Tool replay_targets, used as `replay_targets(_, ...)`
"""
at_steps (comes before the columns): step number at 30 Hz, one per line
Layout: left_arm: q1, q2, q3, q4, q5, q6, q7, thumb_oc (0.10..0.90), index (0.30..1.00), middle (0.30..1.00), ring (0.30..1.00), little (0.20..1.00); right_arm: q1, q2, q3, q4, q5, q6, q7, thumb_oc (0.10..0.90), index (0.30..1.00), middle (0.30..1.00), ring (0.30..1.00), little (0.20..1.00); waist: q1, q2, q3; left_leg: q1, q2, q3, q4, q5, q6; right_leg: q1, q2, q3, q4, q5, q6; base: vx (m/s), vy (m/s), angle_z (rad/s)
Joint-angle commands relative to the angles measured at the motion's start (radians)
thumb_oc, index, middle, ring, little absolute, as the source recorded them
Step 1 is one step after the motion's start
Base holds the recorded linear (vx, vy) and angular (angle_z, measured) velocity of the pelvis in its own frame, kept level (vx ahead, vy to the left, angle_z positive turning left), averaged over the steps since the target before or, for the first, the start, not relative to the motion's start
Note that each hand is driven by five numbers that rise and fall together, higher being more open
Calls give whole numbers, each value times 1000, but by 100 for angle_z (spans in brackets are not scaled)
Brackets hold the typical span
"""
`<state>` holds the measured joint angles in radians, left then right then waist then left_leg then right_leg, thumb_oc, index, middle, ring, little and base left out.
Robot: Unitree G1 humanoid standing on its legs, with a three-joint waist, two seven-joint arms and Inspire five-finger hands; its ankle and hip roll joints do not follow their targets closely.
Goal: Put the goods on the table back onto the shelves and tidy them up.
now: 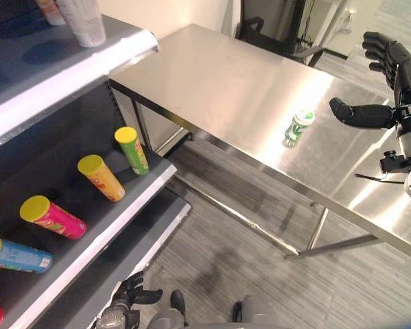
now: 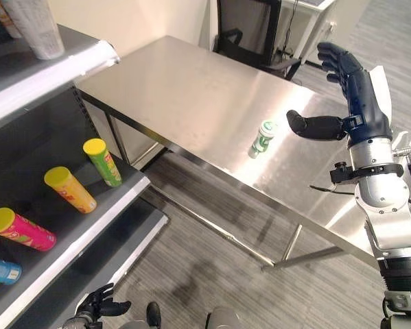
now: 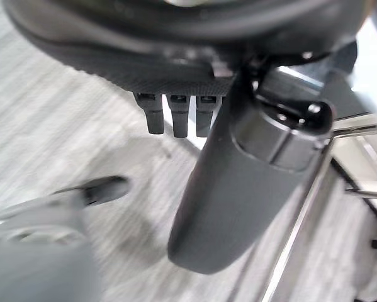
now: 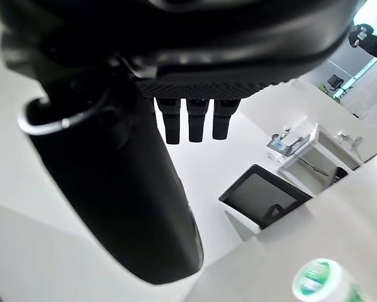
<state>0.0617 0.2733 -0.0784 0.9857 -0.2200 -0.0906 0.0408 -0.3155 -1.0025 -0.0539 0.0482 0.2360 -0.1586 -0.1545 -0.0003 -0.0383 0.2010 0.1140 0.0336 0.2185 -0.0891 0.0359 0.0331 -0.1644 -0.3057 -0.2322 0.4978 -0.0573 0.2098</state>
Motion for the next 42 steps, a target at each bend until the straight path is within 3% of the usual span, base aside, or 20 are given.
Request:
replay_targets(1, -1, 31, -19, -27, 32, -40, 1, 800, 900, 900, 900, 900, -112, -24, -104, -19, 6, -53, -28, 800, 900, 900, 900, 900, 19, -8, -12, -65, 26, -51, 2, -39, -56, 122, 16, -18, -259, 41, -10, 84, -115, 22)
replay_targets(2, -3, 30, -20, -30, 34, -39, 0, 800, 900, 900, 900, 900, -105, -25, -111, -16, 15, -51, -28, 800, 900, 900, 900, 900, 16, -14, -16, -64, 21, -56, 2, -44, -62, 124, 9, -17, -341, 54, -7, 109, -137, 26)
replay_targets(3, 0, 40, -10, -17, 69, -34, 3, 800, 900, 900, 900, 900, -69, -32, -135, 0, 18, -41, -28, 800, 900, 900, 900, 900, 8, -35, -29, -63, 14, -58, 2, -60, -75, 176, 10, -19, -507, 98, 22, 166, -156, 25)
replay_targets(6, 10, 24, 6, -6, 54, -33, -1, 800, 900, 900, 900, 900, 5, 3, -175, -21, 84, -43, 4, 800, 900, 900, 900, 900, 16, -64, -56, -48, 8, -54, 2, -63, -85, 216, 11, -44, -542, 135, 32, 126, -105, 46)
replay_targets(8, 16, 21, 8, 0, 60, -35, -8, 800, 900, 900, 900, 900, 30, 4, -189, -34, 128, -46, 34, 800, 900, 900, 900, 900, 15, -66, -66, -47, 15, -56, 2, -62, -93, 232, 19, -56, -560, 139, 30, 92, -127, 45)
replay_targets(20, 49, 13, 32, 38, 80, -29, -49, 800, 900, 900, 900, 900, 205, 20, -220, -99, 351, -25, 219, 800, 900, 900, 900, 900, 2, -51, -78, -27, 67, -51, 2, -55, -128, 271, 71, -79, -585, 96, 1, 39, -85, 0)
replay_targets(23, 55, 12, 34, 42, 83, -26, -57, 800, 900, 900, 900, 900, 235, 42, -222, -101, 368, -13, 233, 800, 900, 900, 900, 900, -1, -47, -77, -22, 73, -47, 2, -56, -131, 272, 78, -76, -585, 90, -4, 22, -36, -5)
replay_targets(25, 55, 9, 38, 49, 91, -20, -61, 800, 900, 900, 900, 900, 281, 104, -211, -118, 373, 2, 251, 800, 900, 900, 900, 900, -6, -36, -73, -16, 81, -45, 2, -54, -133, 274, 88, -73, -585, 81, -11, 55, -52, -11)
replay_targets(32, 58, 12, 23, 27, 105, -11, -63, 800, 900, 900, 900, 900, 282, 227, -179, -84, 326, 20, 212, 800, 900, 900, 900, 900, 0, -17, -62, -25, 87, -44, 2, -49, -141, 273, 93, -95, -585, 72, -16, 44, -32, 0)
replay_targets(42, 67, 22, 1, 3, 107, -8, -58, 800, 900, 900, 900, 900, 186, 291, -155, 21, 267, 9, 128, 800, 900, 900, 900, 900, 30, -3, -52, -36, 78, -67, 2, -52, -141, 289, 84, -128, -585, 66, -18, 19, -7, 10)
